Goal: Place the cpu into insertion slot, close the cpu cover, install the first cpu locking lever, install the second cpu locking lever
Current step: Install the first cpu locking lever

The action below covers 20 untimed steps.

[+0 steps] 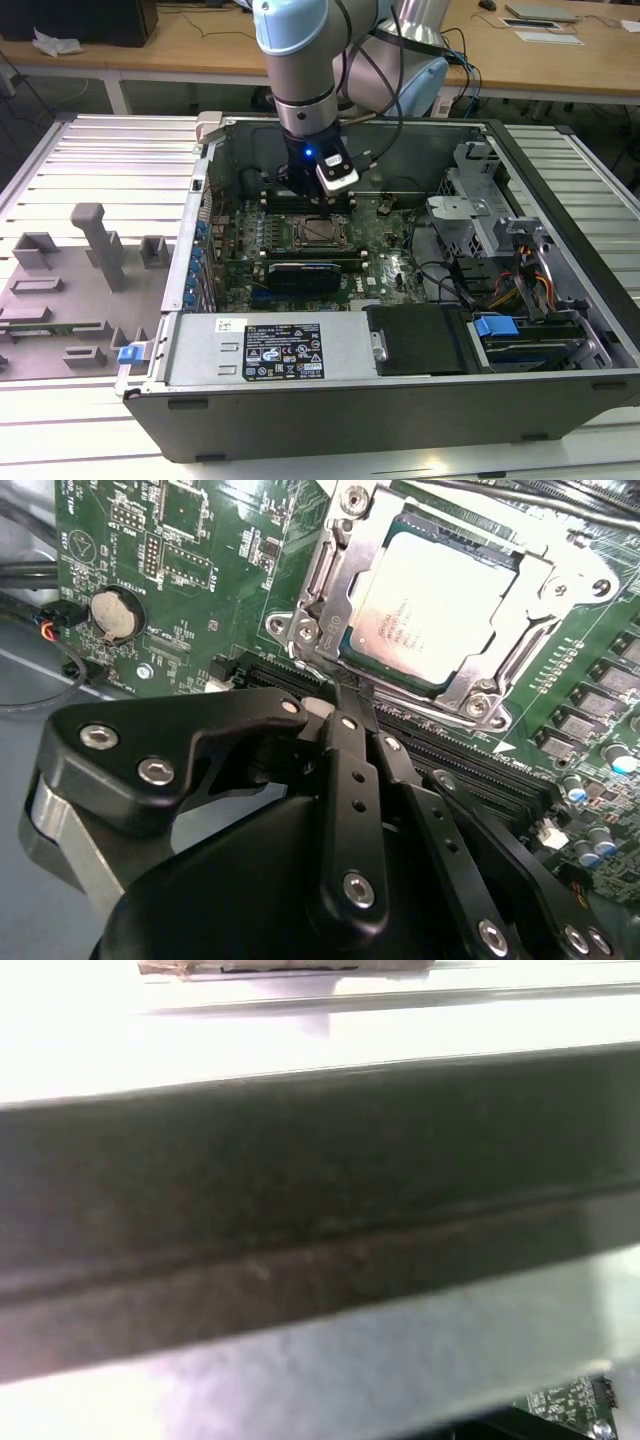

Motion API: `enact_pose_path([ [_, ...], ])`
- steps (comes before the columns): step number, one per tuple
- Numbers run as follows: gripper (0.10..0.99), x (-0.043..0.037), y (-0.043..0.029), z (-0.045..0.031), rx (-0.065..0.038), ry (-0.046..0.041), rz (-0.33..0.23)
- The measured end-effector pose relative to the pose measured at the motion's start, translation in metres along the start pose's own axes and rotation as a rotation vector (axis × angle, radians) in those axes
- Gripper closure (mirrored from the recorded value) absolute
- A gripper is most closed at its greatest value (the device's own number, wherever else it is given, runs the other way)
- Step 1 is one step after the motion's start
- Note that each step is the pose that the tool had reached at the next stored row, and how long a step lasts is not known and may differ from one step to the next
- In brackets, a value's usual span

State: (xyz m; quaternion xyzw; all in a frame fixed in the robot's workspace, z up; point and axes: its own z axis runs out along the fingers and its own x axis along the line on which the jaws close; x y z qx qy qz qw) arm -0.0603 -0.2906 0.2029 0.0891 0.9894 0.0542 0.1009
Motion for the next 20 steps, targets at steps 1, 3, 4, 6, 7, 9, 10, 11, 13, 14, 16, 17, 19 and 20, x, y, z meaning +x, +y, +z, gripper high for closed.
enact_pose_path([
  [1,0.98,-0.0002,0.0001,-0.0008,0.004,-0.0008,-0.001],
  [3,0.98,-0.0005,0.0003,-0.0026,0.019,-0.0032,-0.004],
  [4,0.98,-0.0007,0.0004,-0.0033,0.03,-0.0049,-0.007],
  [6,0.98,-0.001,0.0006,-0.005,0.05,-0.0086,-0.011],
  [7,0.98,-0.0012,0.0008,-0.0063,0.058,-0.0098,-0.012],
  [9,0.98,-0.0021,0.0013,-0.0107,0.068,-0.0116,-0.015],
  [10,0.98,-0.0025,0.0016,-0.0126,0.071,-0.0122,-0.015],
  [11,0.98,-0.0027,0.0017,-0.0139,0.074,-0.0127,-0.016],
  [13,0.98,-0.0028,0.0018,-0.0141,0.075,-0.0131,-0.016],
  [14,0.98,-0.0028,0.0018,-0.0141,0.075,-0.0131,-0.016],
  [16,0.98,-0.0028,0.0018,-0.0141,0.076,-0.0104,-0.016],
  [17,0.98,-0.0029,0.0018,-0.014,0.078,0.0001,-0.016],
  [19,0.98,-0.0039,0.002,-0.0136,0.084,0.0356,-0.014],
  [20,0.98,-0.0045,0.0021,-0.0134,0.088,0.0532,-0.013],
])
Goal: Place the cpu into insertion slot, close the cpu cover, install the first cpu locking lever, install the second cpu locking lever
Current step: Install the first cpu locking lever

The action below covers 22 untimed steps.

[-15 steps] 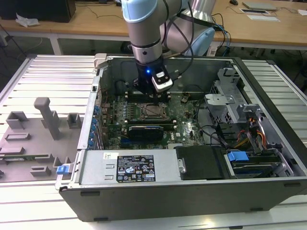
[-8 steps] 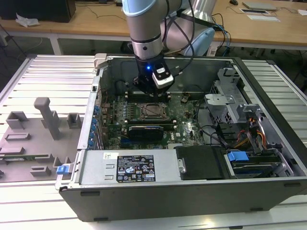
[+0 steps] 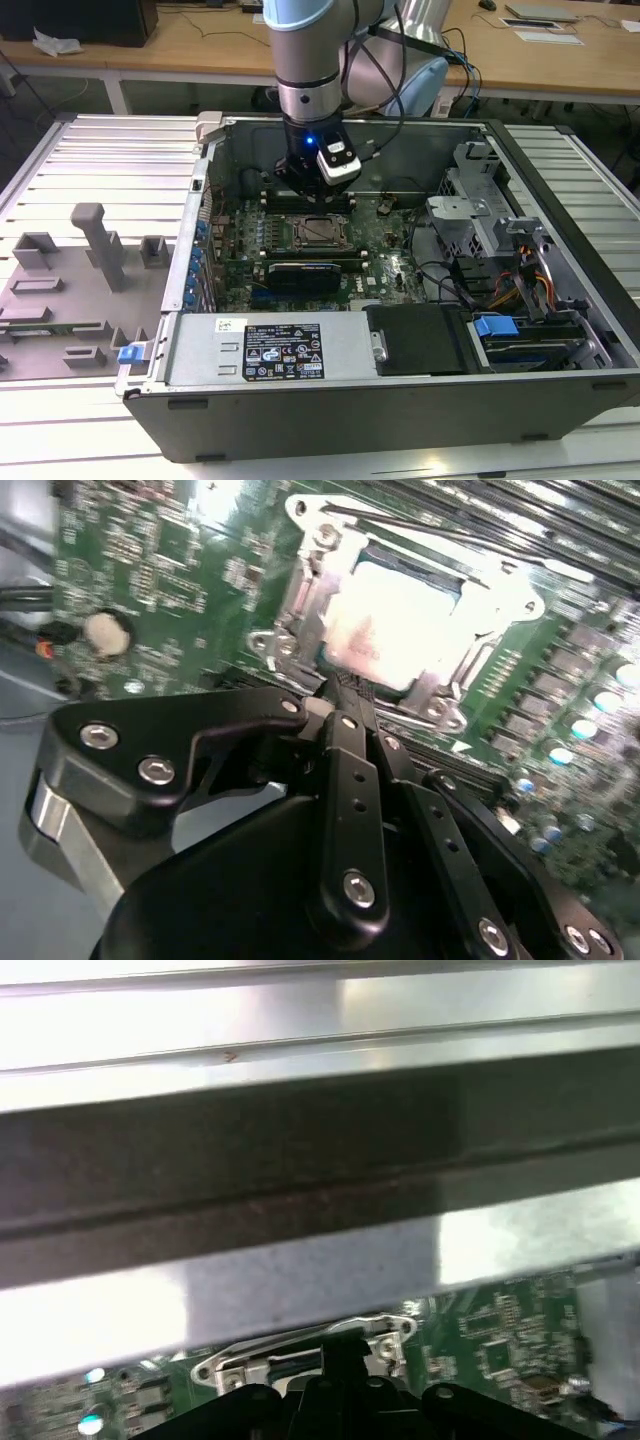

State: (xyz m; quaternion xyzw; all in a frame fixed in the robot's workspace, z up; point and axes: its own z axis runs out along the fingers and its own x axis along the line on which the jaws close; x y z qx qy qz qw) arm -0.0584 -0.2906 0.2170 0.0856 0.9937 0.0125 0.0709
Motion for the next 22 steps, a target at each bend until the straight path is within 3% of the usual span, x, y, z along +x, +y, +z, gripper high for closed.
enact_pose_path([
  [3,0.98,-0.0003,-0.0011,-0.0001,0.001,0.0032,0.0],
  [8,0.98,-0.0019,-0.0103,-0.0002,0.001,0.0032,0.0],
  [12,0.98,-0.005,-0.0285,-0.0004,0.001,0.0031,0.0],
  [14,0.98,-0.0052,-0.0295,-0.0003,0.001,0.0034,0.0],
  [16,0.98,-0.0053,-0.0297,-0.0002,0.004,0.0144,0.0],
  [18,0.98,-0.0058,-0.0297,0.0002,0.014,0.052,0.0],
  [22,0.98,-0.0059,-0.0296,0.0004,0.016,0.0523,-0.003],
])
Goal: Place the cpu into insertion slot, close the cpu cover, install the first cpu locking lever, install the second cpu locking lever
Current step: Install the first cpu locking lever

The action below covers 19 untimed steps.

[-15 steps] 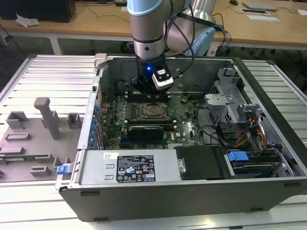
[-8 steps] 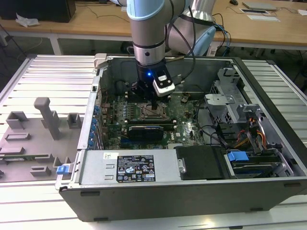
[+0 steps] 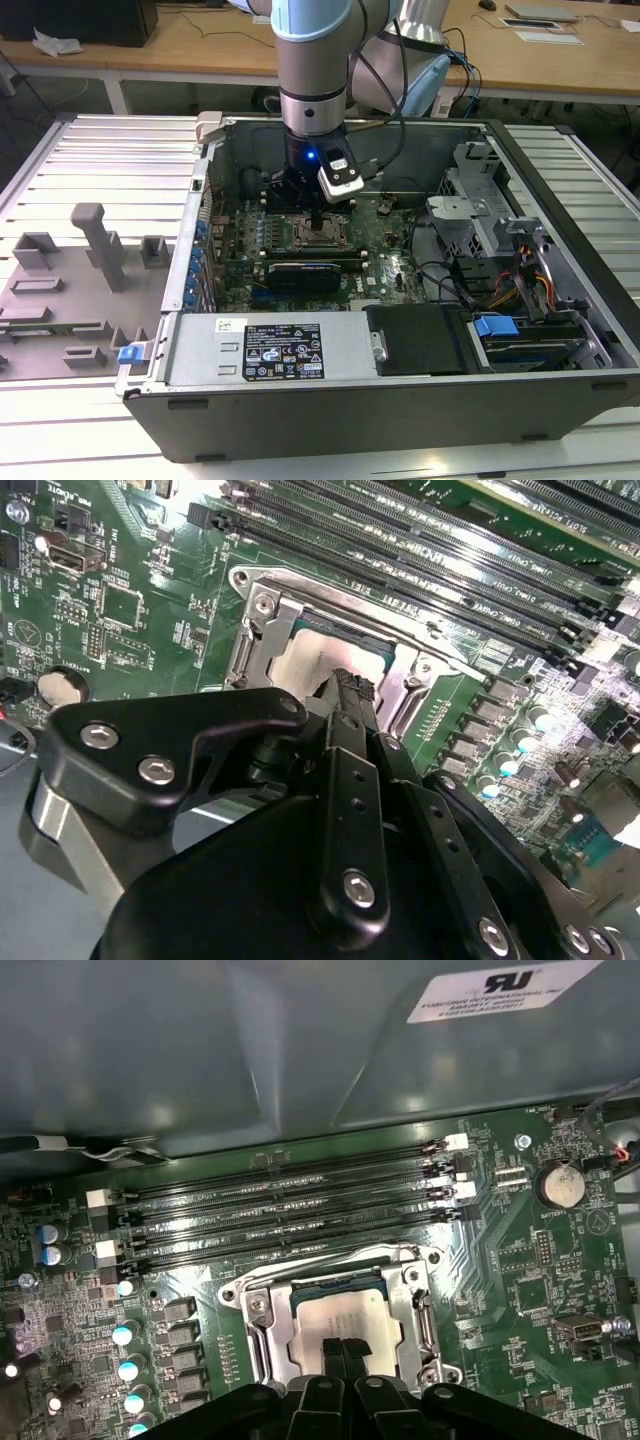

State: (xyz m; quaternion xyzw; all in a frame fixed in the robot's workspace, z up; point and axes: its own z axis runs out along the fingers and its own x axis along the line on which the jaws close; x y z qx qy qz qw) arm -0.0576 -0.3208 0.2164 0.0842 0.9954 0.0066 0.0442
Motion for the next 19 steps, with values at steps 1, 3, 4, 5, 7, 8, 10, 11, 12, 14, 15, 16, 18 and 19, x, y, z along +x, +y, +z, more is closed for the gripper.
enact_pose_path([
  [1,0.98,-0.0001,0.0,-0.0001,0.002,-0.0002,-0.012],
  [3,0.98,-0.0001,-0.0001,-0.0001,0.005,-0.0004,-0.047],
  [4,0.98,0.0,-0.0001,-0.0001,0.005,-0.0004,-0.066],
  [5,0.98,0.0,0.0,0.0,0.005,-0.0003,-0.083],
  [7,0.98,0.0,0.0,0.0001,0.003,0.0,-0.117],
  [8,0.98,-0.0002,0.0,0.0001,0.002,0.0003,-0.128],
  [10,0.98,-0.0003,0.0,-0.0003,0.005,0.0017,-0.132],
  [11,0.98,-0.0004,0.0,-0.0012,0.007,0.0018,-0.133],
  [12,0.98,-0.0007,0.0001,-0.0036,0.008,0.0015,-0.133],
  [14,0.98,-0.001,0.0002,-0.0079,0.008,0.0015,-0.133],
  [15,0.98,-0.0012,0.0002,-0.0102,0.008,0.0014,-0.133],
  [16,0.98,-0.0015,0.0003,-0.0126,0.009,0.0013,-0.133],
  [18,0.98,-0.002,0.0004,-0.0189,0.011,0.0012,-0.133],
  [19,0.98,-0.002,0.0004,-0.0194,0.011,0.0011,-0.133],
])
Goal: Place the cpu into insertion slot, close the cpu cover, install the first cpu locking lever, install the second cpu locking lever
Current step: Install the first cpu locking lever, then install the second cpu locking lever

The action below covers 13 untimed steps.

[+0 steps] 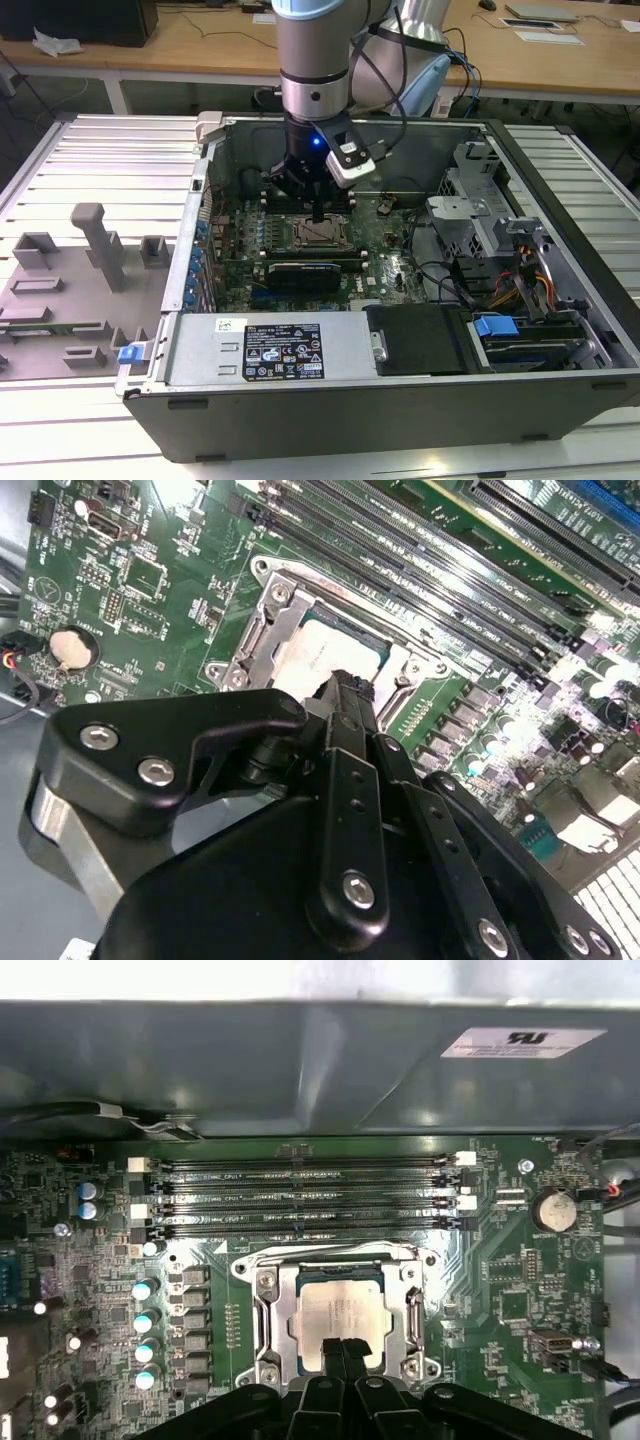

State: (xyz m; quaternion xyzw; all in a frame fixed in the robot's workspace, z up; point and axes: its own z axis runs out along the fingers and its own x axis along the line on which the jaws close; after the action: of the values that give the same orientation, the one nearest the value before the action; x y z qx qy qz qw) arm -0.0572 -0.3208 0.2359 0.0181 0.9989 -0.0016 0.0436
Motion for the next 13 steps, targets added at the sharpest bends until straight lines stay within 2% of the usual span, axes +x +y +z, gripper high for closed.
enact_pose_path([
  [13,0.98,-0.0002,0.0,-0.0024,0.0,0.0001,0.0],
])
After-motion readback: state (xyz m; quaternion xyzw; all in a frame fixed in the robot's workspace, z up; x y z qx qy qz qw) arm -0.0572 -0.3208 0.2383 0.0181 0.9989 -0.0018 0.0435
